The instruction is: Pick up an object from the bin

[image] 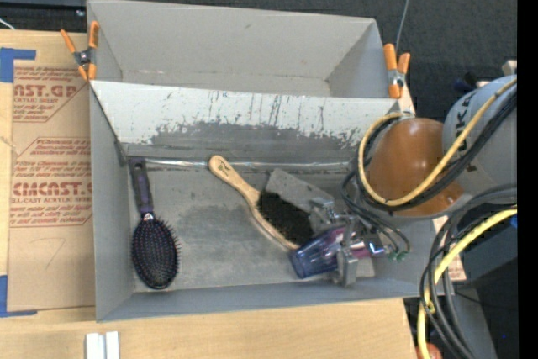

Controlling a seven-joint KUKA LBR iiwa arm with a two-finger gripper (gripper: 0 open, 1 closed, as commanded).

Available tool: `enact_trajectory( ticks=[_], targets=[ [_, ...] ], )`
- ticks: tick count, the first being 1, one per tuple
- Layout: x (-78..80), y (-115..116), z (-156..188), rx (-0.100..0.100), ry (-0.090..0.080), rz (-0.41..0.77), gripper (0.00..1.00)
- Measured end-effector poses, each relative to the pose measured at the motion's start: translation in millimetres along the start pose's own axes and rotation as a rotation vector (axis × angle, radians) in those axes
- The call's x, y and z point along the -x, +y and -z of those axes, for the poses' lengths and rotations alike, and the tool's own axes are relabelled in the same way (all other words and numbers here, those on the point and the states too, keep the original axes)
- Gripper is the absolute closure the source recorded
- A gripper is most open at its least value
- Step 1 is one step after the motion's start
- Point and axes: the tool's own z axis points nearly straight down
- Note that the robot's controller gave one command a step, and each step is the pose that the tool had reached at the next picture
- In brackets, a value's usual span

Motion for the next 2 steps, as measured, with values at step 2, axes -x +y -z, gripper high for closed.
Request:
enact_trajectory(
  ticks=[2],
  targets=[
    [-1.6,4.4,-0.8,0.001,0.006,0.211,1.0]
  ],
)
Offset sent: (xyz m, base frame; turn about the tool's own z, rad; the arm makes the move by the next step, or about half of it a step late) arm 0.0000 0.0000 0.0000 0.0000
